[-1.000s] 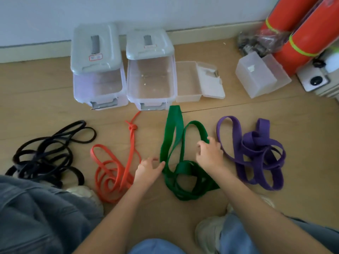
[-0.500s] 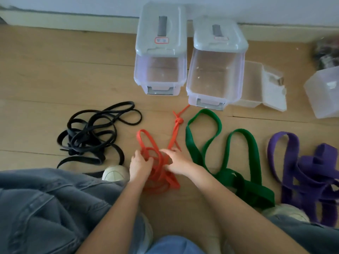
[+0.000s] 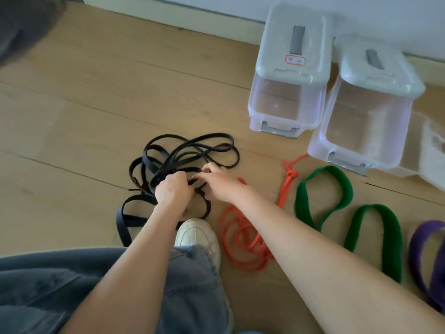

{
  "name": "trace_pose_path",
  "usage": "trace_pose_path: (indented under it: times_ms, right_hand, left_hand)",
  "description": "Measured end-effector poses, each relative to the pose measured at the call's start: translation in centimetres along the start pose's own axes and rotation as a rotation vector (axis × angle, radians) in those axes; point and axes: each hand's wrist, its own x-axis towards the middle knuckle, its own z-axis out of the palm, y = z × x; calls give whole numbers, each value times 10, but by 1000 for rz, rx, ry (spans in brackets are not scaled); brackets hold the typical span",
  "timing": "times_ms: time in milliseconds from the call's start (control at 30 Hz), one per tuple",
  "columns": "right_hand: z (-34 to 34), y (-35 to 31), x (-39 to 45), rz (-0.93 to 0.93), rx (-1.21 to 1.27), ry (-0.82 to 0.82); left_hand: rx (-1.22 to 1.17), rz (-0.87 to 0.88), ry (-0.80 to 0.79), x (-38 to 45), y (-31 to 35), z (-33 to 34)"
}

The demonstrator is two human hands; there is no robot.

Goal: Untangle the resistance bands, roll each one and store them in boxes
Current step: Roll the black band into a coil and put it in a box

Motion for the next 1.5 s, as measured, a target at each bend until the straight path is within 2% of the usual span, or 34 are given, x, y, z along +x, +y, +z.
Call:
trace_pose_path:
  times_ms: [133, 267, 333, 467, 567, 667, 733, 833, 933, 967, 1000, 1100, 1200, 1267, 1333, 1400, 1433, 1500]
  right_hand:
    - [-14, -8, -9, 17, 248, 224]
    - [-68, -19, -54, -36, 461, 244]
    - [-96, -31, -80, -44, 539, 309]
    - [-144, -54, -142, -119, 731, 548]
    - [-161, -62, -186, -163, 876, 640]
    - [-174, -63, -222, -162, 1053, 752]
    - [-185, -64, -245, -133, 1046, 836]
    - [-202, -64, -278, -113, 918, 923]
    - [-212, -67, -301, -130, 907, 923]
    - [-212, -69, -306, -136, 950, 896]
    - [-212, -71, -311, -149, 994, 859]
    - [-209, -77, -320, -255, 1086, 749]
    - [-207, -76, -322, -352, 1277, 741]
    - [-209, -71, -324, -338, 1313, 840]
    - [-211, -59, -327, -269, 1364, 976]
    - [-212, -41, -330, -186, 1365, 1042]
    - [-210, -33, -331, -131, 1319, 1010]
    - [-199, -21, -332, -16, 1211, 802]
  left_hand:
    - [-249, 149, 4, -6, 7, -24]
    - [-537, 303, 41, -24, 26, -62]
    - [-541, 401, 17, -34, 32, -92]
    - [-330, 534, -114, -58, 26, -141]
    - [-378, 584, -119, -84, 29, -168]
    - [-393, 714, -135, -114, 48, -196]
    - [-394, 795, -131, -135, 63, -214]
    - [-557, 859, -89, -159, 85, -245]
    - [-587, 940, 59, -172, 104, -268]
    - [-545, 964, 56, -174, 110, -270]
    - [-482, 976, 0, -176, 115, -268]
    - [-243, 956, -303, -176, 130, -235]
    - [-197, 973, -508, -180, 145, -194]
    - [-188, 1009, -523, -178, 149, -182]
    - [-150, 957, -449, -169, 146, -182]
    - [-222, 852, -405, -160, 142, -188]
    - [-314, 818, -392, -159, 141, -193]
    - [-599, 750, -383, -162, 144, -205]
